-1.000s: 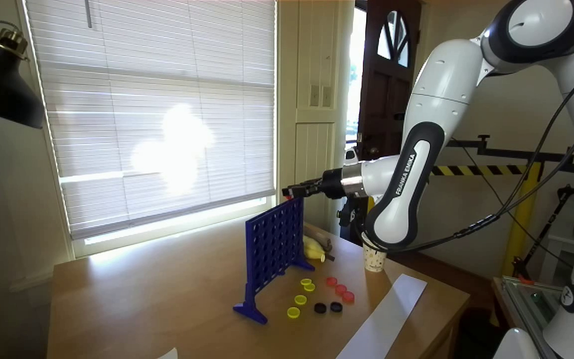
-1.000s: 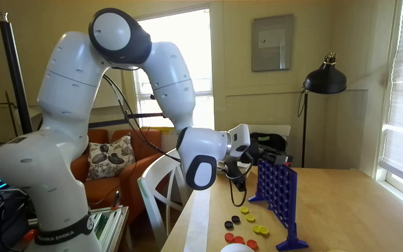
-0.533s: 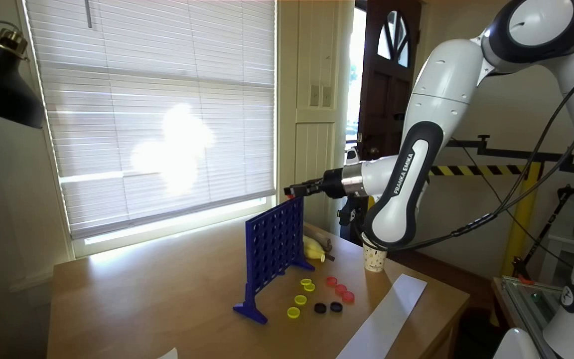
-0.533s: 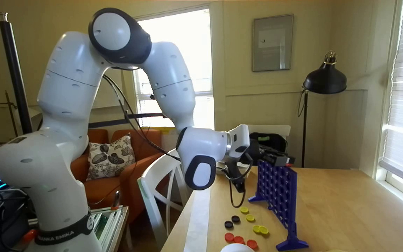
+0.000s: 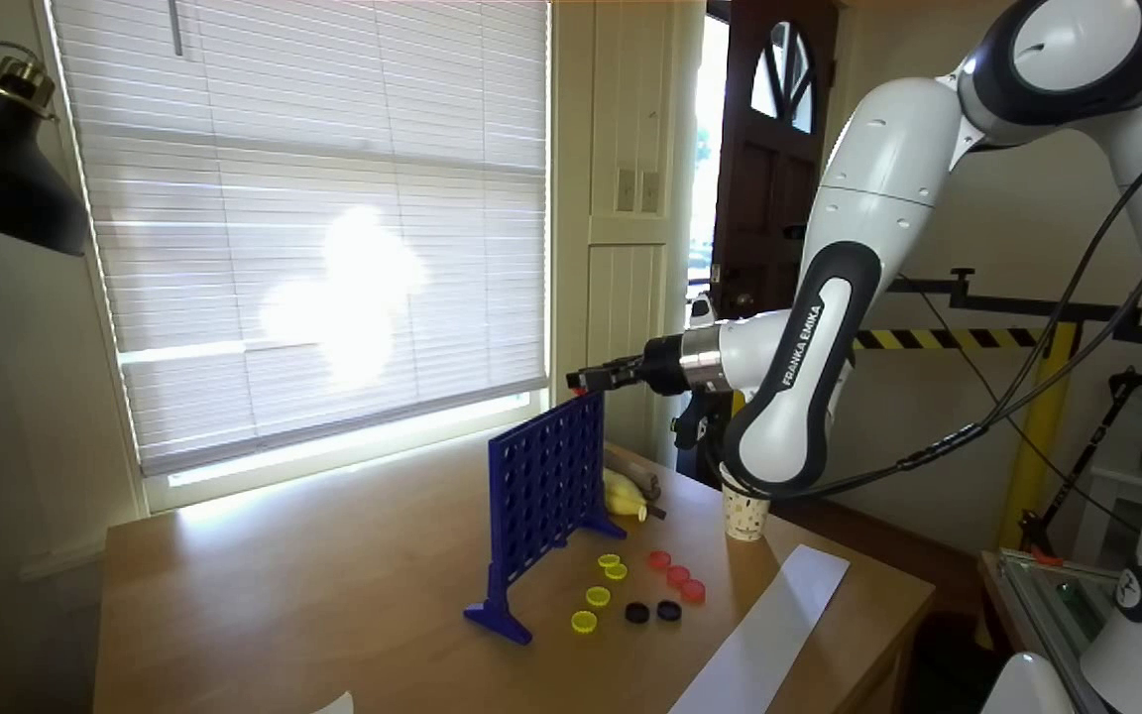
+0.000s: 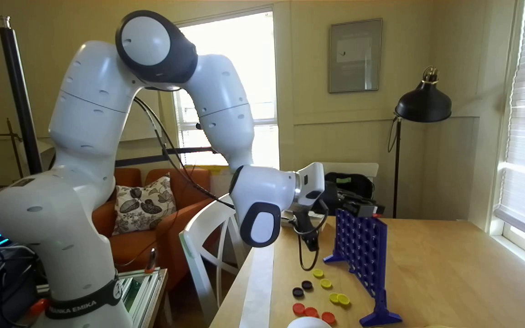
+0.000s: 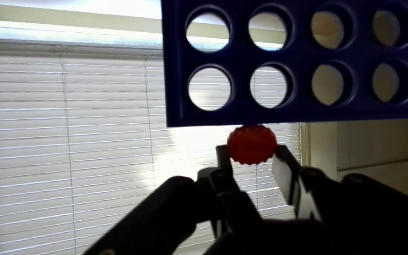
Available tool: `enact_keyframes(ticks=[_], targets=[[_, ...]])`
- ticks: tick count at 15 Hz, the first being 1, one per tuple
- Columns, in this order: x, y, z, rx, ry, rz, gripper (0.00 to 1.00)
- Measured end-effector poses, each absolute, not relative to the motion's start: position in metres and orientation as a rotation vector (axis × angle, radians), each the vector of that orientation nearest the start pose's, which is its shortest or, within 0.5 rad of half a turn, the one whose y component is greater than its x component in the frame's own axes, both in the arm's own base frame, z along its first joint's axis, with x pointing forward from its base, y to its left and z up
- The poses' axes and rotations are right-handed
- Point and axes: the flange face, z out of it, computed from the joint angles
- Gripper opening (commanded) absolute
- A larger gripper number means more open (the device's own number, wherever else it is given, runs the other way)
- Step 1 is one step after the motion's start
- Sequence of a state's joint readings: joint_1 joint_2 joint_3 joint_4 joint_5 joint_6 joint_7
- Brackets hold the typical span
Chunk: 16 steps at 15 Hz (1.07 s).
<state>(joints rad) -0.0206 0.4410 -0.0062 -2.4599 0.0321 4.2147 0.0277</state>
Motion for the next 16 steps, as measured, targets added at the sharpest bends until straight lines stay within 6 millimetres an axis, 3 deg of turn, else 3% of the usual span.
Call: enact_keyframes(ticks=[13,14,16], targets=[[0.5026,-0.0098,0.2851,-2.501,0.112,-1.907,0.1],[0.5026,-0.0098,0.2851,-2.501,0.112,-1.907,0.6],[0.5025,-0.0098,0.2848,-2.502,0.112,-1.907,0.67]])
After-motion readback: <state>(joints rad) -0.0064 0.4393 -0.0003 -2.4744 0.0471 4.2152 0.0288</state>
